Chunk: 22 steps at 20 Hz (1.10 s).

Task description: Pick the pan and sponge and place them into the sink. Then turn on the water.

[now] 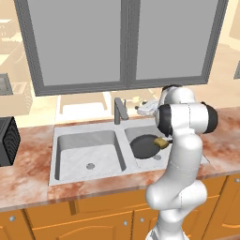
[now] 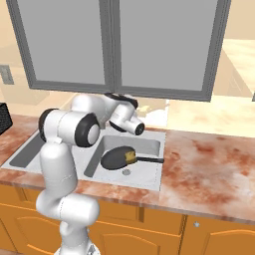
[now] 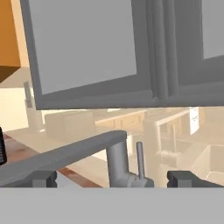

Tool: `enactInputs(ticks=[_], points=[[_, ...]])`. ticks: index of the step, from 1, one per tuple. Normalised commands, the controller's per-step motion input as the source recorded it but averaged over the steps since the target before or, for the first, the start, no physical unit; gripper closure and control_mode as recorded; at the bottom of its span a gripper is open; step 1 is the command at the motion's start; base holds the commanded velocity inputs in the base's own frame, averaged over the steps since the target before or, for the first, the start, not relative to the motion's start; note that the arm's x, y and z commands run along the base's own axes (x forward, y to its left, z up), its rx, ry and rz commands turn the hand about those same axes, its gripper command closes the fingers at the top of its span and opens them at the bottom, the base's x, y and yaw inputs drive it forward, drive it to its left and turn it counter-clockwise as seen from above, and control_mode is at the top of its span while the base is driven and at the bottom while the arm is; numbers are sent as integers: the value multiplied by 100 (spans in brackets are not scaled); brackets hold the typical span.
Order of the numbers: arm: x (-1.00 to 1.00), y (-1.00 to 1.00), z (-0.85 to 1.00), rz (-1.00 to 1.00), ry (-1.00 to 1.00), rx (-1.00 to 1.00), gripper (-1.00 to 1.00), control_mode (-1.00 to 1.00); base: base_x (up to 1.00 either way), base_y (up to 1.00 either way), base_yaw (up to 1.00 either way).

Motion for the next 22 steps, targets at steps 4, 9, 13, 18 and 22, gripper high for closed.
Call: enactInputs(ticks=[4, 9, 13, 18, 22], points=[[34, 17, -15, 7, 0, 2, -100, -100, 0, 0, 0], [34, 13, -8, 6, 0, 2, -100, -100, 0, 0, 0], [34, 8, -12, 5, 0, 1, -100, -100, 0, 0, 0], [30, 10, -10, 5, 0, 2, -100, -100, 0, 0, 0], [26, 14, -16, 4, 0, 0, -100, -100, 0, 0, 0]])
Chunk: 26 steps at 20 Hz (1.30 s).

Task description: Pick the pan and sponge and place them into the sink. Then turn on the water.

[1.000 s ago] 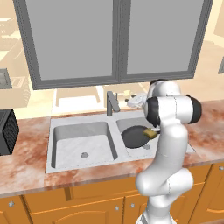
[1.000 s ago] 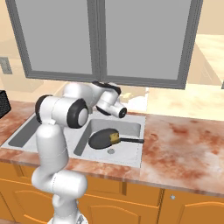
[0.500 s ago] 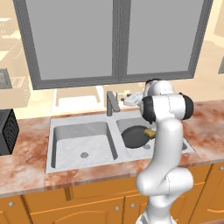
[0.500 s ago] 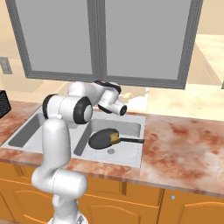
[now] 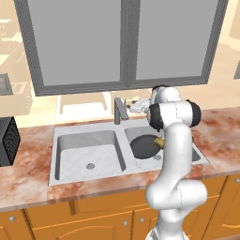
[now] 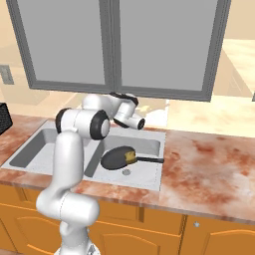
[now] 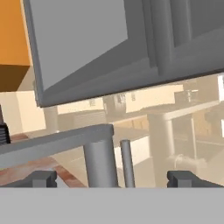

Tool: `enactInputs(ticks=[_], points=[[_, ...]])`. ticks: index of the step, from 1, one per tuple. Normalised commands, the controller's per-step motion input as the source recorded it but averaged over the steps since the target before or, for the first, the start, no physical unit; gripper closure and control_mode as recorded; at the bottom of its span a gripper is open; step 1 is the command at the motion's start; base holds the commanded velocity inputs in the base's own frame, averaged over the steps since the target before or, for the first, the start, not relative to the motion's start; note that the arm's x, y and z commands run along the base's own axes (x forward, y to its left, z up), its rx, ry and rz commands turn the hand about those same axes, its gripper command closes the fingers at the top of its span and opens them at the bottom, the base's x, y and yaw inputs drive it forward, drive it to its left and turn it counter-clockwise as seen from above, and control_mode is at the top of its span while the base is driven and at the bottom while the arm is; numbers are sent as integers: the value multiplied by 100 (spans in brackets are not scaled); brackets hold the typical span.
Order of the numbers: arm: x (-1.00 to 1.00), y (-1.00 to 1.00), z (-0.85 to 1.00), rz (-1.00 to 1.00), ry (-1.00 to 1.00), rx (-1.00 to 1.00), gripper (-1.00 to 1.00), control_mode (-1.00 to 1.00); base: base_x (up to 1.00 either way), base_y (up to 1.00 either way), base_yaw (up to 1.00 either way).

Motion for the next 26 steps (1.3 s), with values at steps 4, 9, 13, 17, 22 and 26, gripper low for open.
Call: enactInputs(ticks=[4, 9, 13, 17, 22, 26], points=[[21, 20, -21, 4, 0, 0, -100, -100, 0, 0, 0], [36, 12, -10, 1, 0, 0, -100, -100, 0, 0, 0], [47, 5, 0, 0, 0, 1, -100, -100, 0, 0, 0], [55, 1, 0, 0, 0, 1, -100, -100, 0, 0, 0], [53, 0, -7, -1, 0, 0, -100, -100, 0, 0, 0], [51, 0, -11, -7, 0, 2, -100, -100, 0, 0, 0]])
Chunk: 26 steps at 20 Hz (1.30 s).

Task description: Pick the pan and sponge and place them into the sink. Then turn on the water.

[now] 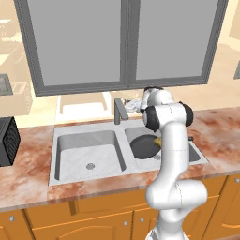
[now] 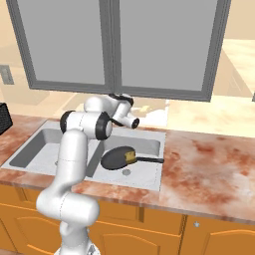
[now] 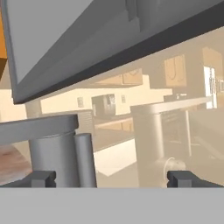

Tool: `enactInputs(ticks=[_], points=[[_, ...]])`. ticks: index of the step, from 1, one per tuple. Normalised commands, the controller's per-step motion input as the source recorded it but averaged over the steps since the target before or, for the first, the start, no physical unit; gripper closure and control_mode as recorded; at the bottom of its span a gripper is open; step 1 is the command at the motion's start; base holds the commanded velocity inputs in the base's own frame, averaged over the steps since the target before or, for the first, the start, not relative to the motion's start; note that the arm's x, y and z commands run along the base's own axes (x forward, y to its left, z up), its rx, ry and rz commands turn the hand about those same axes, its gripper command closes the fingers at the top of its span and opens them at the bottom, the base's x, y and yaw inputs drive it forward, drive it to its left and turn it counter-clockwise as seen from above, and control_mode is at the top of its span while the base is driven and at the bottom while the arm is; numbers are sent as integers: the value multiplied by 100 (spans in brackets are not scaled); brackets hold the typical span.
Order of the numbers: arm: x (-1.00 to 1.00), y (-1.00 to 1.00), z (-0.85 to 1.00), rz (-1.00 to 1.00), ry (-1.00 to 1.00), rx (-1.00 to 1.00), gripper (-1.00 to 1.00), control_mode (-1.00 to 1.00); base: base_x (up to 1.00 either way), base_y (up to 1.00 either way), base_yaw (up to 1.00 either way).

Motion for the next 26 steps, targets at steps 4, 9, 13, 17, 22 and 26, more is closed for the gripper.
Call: enactInputs(ticks=[4, 9, 13, 17, 22, 26], points=[[56, -40, -3, -11, 0, 11, -100, -100, 0, 0, 0], [67, -89, 0, -15, 0, 21, -100, -100, 0, 0, 0], [76, -100, -3, -23, 0, 27, -100, -100, 0, 0, 0], [87, -100, -8, -24, 0, 34, -100, -100, 0, 0, 0], [84, -100, -23, -21, 0, 39, -100, -100, 0, 0, 0], [82, -100, -38, -20, 0, 40, -100, -100, 0, 0, 0]])
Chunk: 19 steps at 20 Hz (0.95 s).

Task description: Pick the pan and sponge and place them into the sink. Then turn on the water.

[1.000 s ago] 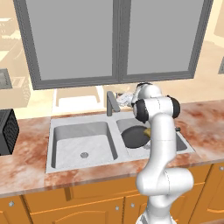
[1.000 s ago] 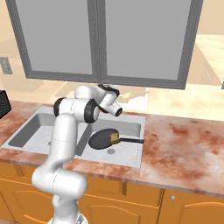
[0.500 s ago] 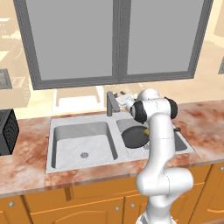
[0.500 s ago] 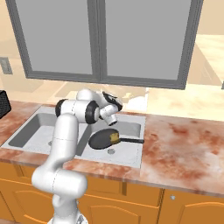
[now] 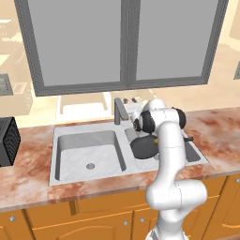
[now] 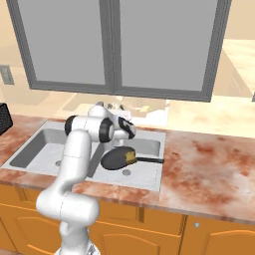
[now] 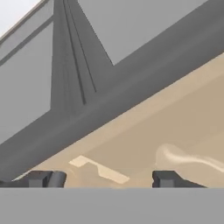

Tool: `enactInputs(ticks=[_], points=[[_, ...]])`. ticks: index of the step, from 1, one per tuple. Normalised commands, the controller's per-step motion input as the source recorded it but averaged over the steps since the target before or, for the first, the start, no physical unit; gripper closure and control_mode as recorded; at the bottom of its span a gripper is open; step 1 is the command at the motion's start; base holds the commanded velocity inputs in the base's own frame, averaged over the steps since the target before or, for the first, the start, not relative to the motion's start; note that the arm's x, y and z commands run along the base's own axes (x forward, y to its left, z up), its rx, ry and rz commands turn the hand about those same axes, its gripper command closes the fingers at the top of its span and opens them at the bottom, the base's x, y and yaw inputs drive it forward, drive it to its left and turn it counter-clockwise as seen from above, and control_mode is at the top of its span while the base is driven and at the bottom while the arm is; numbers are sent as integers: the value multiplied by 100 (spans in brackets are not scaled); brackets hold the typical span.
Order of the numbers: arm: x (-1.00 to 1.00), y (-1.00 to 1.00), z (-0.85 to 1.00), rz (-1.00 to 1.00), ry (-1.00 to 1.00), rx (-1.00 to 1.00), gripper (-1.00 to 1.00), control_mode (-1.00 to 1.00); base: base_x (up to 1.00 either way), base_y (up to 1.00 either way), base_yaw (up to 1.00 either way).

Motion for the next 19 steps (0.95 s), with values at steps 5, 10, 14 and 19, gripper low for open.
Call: enactInputs(ticks=[5, 10, 14, 19], points=[[78, -100, -52, -18, 0, 42, -100, -100, 0, 0, 0], [66, -100, -60, -16, 0, 45, -100, -100, 0, 0, 0], [60, -100, -44, -14, 0, 48, -100, -100, 0, 0, 0], [45, -96, -34, -8, 0, 41, -100, -100, 0, 0, 0]])
